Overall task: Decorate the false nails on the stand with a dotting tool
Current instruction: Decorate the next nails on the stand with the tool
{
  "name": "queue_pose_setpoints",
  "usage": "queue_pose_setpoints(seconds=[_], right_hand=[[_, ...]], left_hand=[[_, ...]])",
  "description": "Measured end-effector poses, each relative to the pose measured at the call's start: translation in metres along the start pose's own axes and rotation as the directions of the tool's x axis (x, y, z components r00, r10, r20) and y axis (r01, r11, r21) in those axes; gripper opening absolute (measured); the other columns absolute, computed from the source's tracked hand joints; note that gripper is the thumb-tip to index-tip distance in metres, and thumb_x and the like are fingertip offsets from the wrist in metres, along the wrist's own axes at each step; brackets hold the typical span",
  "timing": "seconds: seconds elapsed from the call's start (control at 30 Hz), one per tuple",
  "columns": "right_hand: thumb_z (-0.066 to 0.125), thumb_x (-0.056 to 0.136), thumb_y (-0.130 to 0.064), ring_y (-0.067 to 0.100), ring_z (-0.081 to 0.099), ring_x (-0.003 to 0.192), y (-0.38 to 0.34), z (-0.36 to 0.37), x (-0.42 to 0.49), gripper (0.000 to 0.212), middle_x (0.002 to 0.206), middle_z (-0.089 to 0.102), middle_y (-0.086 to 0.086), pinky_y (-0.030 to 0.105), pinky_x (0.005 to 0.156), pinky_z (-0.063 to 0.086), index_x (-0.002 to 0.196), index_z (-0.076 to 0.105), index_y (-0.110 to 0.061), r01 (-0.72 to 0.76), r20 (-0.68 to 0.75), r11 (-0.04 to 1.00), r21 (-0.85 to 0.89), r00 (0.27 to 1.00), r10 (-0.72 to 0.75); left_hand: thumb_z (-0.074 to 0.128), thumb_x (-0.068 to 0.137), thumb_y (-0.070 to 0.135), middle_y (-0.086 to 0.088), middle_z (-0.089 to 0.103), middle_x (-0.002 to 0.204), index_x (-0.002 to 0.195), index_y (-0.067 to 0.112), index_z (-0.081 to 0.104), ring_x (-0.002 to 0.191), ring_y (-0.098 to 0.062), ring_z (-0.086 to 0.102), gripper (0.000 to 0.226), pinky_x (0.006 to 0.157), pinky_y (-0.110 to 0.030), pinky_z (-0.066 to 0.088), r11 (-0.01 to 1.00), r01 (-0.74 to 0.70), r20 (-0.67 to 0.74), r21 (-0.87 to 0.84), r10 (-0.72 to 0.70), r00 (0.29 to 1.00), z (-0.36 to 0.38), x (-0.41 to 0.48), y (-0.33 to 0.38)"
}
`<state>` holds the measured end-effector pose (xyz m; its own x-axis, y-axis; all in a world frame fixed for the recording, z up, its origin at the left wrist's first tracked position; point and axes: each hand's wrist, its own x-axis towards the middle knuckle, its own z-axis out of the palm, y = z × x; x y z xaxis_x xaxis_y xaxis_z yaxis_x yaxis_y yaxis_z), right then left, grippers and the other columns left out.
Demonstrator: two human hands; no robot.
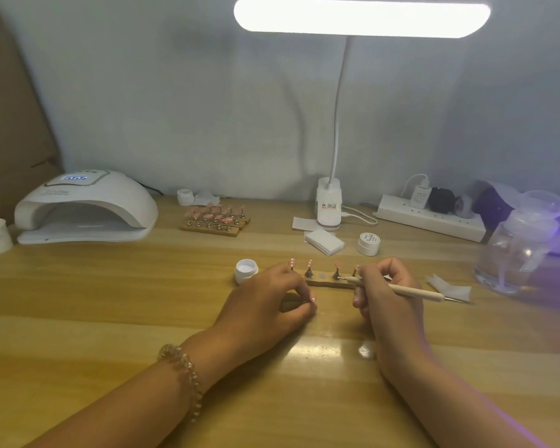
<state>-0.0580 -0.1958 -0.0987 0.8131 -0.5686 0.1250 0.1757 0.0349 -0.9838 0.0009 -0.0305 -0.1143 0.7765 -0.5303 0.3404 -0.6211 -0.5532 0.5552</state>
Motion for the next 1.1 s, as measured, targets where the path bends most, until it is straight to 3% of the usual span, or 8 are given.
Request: queue_pose_setpoints(seconds=[0.17,0.6,0.73,0.87,0.97,1.1], right_hand=[[0.058,0.09,-0.009,0.006,0.04,0.039,0.001,0.001,0.001,0.023,0.045,0.051,0.003,0.015,0.038,0.033,0.07,0.047,-0.011,0.016,0.023,1.0,-0.018,1.0,-0.015],[0.06,0.091,-0.012,0.006,0.044,0.04,0.002,0.0,0.001,0.022,0.046,0.052,0.002,0.016,0.039,0.034,0.071,0.049,-0.011,0.009,0.044,1.0,-0.023,0.999,-0.008],[0.061,0.095,-0.028,0.004,0.042,0.04,0.002,-0.001,0.0,0.029,0.047,0.05,0.0,0.015,0.039,0.034,0.076,0.051,-0.01,0.012,0.034,1.0,-0.021,0.999,-0.011],[0.062,0.092,-0.045,0.005,0.041,0.041,0.001,-0.001,-0.001,0.038,0.05,0.049,-0.001,0.015,0.04,0.034,0.073,0.056,-0.012,0.027,0.04,0.997,-0.066,0.999,-0.024],[0.062,0.091,-0.047,0.004,0.042,0.042,0.001,0.0,-0.002,0.038,0.048,0.049,-0.004,0.014,0.041,0.034,0.073,0.061,-0.014,0.039,0.066,0.996,-0.081,0.997,-0.034],[0.064,0.089,-0.046,0.005,0.046,0.045,0.002,-0.001,-0.002,0.037,0.048,0.054,-0.002,0.014,0.043,0.036,0.074,0.066,-0.013,0.05,0.097,0.995,-0.083,0.994,-0.042]], left_hand=[[0.071,0.086,0.041,0.021,0.06,0.096,0.088,0.037,0.07,0.073,0.017,0.049,0.005,0.062,-0.02,0.033,1.0,0.005,0.008,-0.008,-0.005,1.0,0.0,0.001,0.0],[0.076,0.083,0.038,0.021,0.061,0.102,0.096,0.033,0.07,0.072,0.018,0.05,0.015,0.064,-0.015,0.035,0.997,0.024,0.052,-0.072,-0.02,0.998,-0.005,-0.001,-0.002],[0.074,0.081,0.038,0.022,0.055,0.096,0.098,0.036,0.057,0.079,0.013,0.048,0.024,0.062,-0.019,0.034,0.999,-0.033,0.023,0.041,0.032,0.999,-0.028,-0.001,-0.006],[0.073,0.073,0.049,0.016,0.052,0.094,0.096,0.036,0.044,0.073,0.001,0.048,0.04,0.058,-0.026,0.035,0.975,0.181,-0.189,0.132,-0.155,0.97,-0.054,0.002,-0.026],[0.072,0.07,0.061,0.018,0.051,0.101,0.106,0.038,0.044,0.087,0.0,0.051,0.052,0.065,-0.028,0.038,0.93,0.324,-0.117,0.174,-0.307,0.945,-0.055,-0.002,-0.044],[0.067,0.071,0.063,0.023,0.053,0.1,0.099,0.04,0.052,0.09,0.003,0.053,0.039,0.064,-0.026,0.037,0.948,0.259,-0.062,0.185,-0.252,0.966,-0.046,-0.002,-0.047]])
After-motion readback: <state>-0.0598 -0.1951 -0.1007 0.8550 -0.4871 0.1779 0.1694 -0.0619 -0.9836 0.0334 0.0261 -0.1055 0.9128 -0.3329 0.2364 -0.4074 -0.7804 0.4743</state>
